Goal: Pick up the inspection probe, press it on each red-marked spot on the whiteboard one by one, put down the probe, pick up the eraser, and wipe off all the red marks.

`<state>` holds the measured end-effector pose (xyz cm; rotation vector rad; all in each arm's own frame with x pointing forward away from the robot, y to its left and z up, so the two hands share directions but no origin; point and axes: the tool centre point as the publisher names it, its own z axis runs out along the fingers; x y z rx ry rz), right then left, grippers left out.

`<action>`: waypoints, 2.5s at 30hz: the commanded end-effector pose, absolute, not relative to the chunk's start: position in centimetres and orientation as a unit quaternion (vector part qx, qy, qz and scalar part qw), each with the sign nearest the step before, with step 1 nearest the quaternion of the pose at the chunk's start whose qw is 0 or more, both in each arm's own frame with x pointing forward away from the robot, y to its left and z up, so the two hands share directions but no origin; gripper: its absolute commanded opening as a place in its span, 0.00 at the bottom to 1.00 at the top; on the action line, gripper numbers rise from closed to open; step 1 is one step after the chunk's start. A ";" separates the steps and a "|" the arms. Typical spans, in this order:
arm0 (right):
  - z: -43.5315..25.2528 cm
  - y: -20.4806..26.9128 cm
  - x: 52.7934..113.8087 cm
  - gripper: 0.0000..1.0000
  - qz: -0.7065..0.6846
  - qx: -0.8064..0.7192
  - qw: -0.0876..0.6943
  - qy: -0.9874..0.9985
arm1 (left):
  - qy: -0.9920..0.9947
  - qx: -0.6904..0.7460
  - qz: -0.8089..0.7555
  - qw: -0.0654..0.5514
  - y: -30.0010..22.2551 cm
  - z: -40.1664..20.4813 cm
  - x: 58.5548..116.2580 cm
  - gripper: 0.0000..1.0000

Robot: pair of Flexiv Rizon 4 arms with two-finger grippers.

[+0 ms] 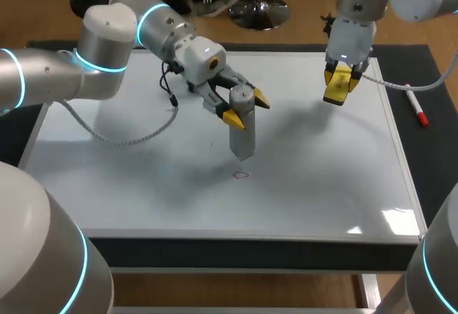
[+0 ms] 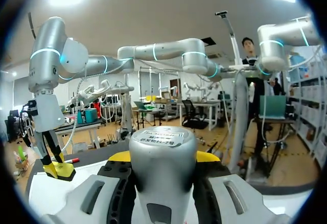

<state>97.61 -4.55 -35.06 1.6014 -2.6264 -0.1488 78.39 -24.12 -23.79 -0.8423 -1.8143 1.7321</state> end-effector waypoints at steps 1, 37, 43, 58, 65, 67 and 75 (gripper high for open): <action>-35.0 -4.6 97.7 0.00 -0.047 0.521 0.032 -0.852 | -0.660 -0.313 0.635 0.252 -24.3 -24.1 78.5 0.00; -35.0 -4.6 97.7 0.00 -0.047 0.521 0.032 -0.852 | -0.653 -0.307 0.628 0.292 -23.8 -27.5 75.9 0.00; -35.0 -4.6 97.7 0.00 -0.047 0.521 0.032 -0.852 | -0.657 -0.306 0.625 0.290 -23.7 -27.8 76.1 0.00; -35.0 -4.6 97.7 0.00 -0.047 0.521 0.032 -0.852 | -0.681 -0.309 0.594 0.297 -23.3 -28.2 76.2 0.00; -35.0 -4.6 97.7 0.00 -0.047 0.521 0.032 -0.852 | -0.681 -0.309 0.593 0.298 -23.5 -28.2 76.1 0.00; -35.0 -4.6 97.7 0.00 -0.047 0.521 0.032 -0.852 | -0.682 -0.309 0.592 0.298 -23.5 -28.2 76.1 0.00; -35.0 -4.6 97.7 0.00 -0.047 0.521 0.032 -0.852 | -0.683 -0.310 0.590 0.298 -23.5 -27.9 76.5 0.00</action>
